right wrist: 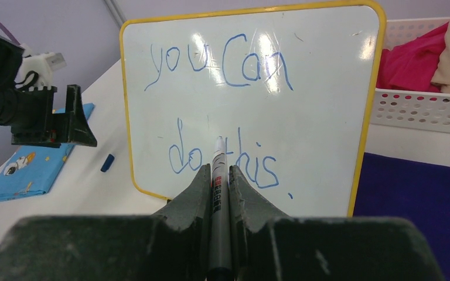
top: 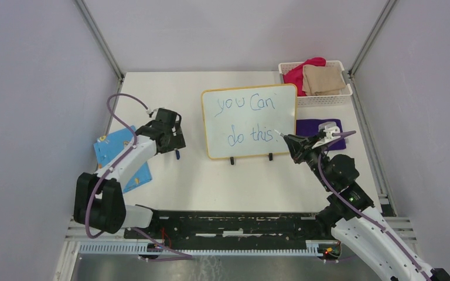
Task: Write a sentence on the whiteboard
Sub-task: Close the whiteboard marker at the center of the board.
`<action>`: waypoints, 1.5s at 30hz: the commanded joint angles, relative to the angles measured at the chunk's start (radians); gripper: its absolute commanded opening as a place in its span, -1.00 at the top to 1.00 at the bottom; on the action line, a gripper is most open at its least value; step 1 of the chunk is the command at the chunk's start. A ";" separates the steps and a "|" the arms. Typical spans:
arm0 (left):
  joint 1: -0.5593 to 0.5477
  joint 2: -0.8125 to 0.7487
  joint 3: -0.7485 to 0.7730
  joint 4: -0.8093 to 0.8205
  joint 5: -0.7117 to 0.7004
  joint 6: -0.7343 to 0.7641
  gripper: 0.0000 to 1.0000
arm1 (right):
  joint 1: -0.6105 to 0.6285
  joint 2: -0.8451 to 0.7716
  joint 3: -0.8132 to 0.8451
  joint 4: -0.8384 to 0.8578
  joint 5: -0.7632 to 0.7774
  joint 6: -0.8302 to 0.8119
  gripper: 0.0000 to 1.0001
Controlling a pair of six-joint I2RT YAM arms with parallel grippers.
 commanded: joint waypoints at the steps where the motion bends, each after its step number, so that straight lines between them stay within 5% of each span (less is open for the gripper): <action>1: 0.001 0.071 0.021 0.009 0.093 -0.044 -0.94 | 0.004 -0.012 0.027 0.025 -0.019 -0.021 1.00; 27: 0.005 0.374 0.085 0.084 0.116 0.033 -0.27 | 0.021 -0.011 0.017 0.035 -0.005 -0.043 1.00; 45: 0.052 0.392 0.038 0.108 0.150 0.065 -0.01 | 0.021 0.009 0.031 0.029 -0.004 -0.049 1.00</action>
